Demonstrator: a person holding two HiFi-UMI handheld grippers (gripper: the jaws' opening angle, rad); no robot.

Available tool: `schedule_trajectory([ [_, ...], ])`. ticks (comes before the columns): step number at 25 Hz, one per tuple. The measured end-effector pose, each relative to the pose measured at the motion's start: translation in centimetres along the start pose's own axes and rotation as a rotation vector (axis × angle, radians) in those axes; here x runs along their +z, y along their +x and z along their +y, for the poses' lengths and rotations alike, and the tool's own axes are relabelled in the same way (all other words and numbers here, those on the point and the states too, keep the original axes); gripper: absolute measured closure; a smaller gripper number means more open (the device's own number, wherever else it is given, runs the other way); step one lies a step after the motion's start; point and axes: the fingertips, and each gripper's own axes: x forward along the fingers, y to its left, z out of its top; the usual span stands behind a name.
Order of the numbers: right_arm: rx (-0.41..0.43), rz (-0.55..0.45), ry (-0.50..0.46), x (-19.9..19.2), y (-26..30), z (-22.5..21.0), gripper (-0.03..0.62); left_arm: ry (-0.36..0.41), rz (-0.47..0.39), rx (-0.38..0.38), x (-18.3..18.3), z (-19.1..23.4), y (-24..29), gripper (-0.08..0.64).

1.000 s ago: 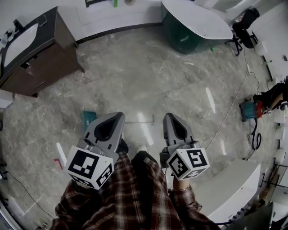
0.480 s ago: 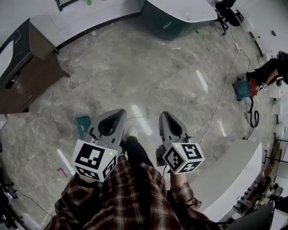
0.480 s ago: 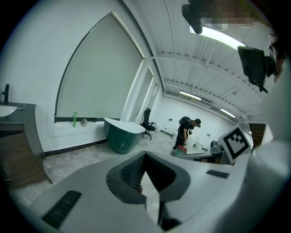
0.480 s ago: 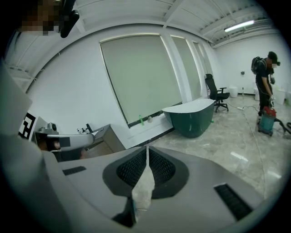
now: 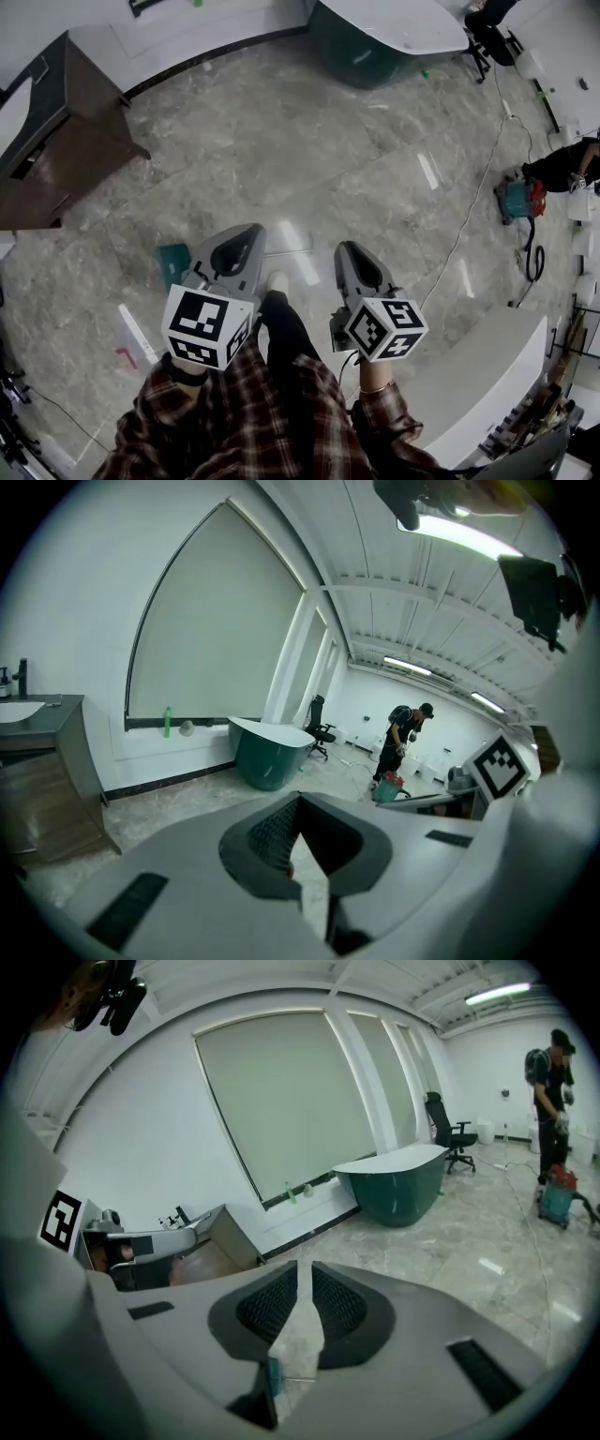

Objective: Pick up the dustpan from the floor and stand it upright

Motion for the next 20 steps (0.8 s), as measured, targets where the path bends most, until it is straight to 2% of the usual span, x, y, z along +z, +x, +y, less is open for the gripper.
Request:
schedule_trajectory([
  [3,-0.003,0.056,0.031,-3.0,2.5,-1.7,0.522,0.016,0.044,0.026,-2.9,1.6,1.6,0.560],
  [6,-0.029,0.096,0.085,-6.6,5.5,-4.2,0.495,0.001,0.085,0.037,-6.4,3.0,3.7,0.560],
  [12,-0.093,0.148,0.318,-14.5,11.4,-11.1,0.456,-0.056,0.149,0.024,-12.0,3.9,10.0,0.559],
  [16,-0.150,0.194,0.342,-19.6,15.0,-15.4,0.454,-0.042,0.189,0.010,-16.1,4.6,13.8,0.560],
  [20,-0.168,0.262,0.271,-24.0,19.3,-19.3,0.453,-0.075,0.226,0.024,-21.6,6.4,17.4,0.560],
])
